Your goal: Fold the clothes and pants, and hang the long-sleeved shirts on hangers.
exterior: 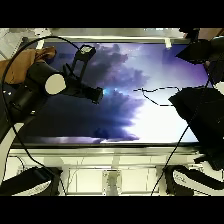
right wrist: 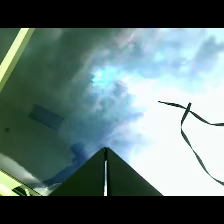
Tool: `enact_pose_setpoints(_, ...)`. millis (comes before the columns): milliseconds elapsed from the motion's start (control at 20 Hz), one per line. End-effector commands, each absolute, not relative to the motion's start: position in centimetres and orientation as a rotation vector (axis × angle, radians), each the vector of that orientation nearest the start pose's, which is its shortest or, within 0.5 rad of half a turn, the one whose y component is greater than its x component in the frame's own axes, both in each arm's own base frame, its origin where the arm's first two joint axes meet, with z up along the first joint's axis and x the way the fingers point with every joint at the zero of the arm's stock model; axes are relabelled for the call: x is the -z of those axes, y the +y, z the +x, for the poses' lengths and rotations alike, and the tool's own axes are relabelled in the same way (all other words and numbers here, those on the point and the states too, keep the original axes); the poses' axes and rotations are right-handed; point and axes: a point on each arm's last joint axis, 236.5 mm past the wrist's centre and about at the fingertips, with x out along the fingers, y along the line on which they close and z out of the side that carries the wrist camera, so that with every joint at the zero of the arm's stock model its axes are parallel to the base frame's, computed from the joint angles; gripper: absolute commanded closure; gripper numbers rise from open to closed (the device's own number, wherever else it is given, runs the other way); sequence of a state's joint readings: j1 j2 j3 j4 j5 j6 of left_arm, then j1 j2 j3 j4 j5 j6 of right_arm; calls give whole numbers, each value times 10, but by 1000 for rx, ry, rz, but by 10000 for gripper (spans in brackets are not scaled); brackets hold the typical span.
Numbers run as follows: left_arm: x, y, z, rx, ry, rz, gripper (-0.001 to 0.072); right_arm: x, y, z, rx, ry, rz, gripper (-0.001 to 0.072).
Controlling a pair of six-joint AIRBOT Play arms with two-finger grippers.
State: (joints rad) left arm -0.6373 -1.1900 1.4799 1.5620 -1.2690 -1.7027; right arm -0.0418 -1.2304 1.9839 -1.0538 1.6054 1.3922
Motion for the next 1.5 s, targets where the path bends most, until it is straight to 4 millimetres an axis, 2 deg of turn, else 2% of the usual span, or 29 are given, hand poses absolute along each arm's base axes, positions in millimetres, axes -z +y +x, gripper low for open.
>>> enact_pose_setpoints(0, -157, -246, 330, 525, 981, 187, 6, -313, 102, 363, -526, 781, 57, 699)
enact_pose_setpoints(600, -158, -247, 331, 527, 974, 185, 6, -305, 102, 354, -537, 830, 47, 699)
enact_pose_setpoints(750, -157, -253, 346, 522, 930, 183, -1, -306, 102, 356, -534, 823, 47, 699)
enact_pose_setpoints(850, -148, -236, 367, 446, 903, 279, 2, -308, 102, 358, -533, 812, 49, 699)
enact_pose_setpoints(900, -144, -219, 383, 382, 876, 372, 2, -309, 102, 358, -532, 808, 50, 699)
enact_pose_setpoints(1000, -147, -169, 432, 190, 785, 574, 2, -309, 102, 359, -531, 805, 50, 699)
enact_pose_setpoints(1100, -151, -117, 479, 19, 712, 643, 11, -308, 102, 359, -532, 808, 52, 699)
enact_pose_setpoints(1150, -147, -88, 500, -56, 693, 616, 11, -307, 102, 360, -532, 812, 53, 699)
enact_pose_setpoints(1250, -125, -14, 535, -201, 703, 477, 12, -303, 102, 364, -533, 822, 57, 699)
enact_pose_setpoints(1350, -96, 56, 557, -319, 737, 350, 12, -296, 102, 369, -534, 842, 63, 699)
enact_pose_setpoints(1450, -68, 112, 575, -399, 789, 251, 12, -287, 104, 376, -542, 866, 71, 699)
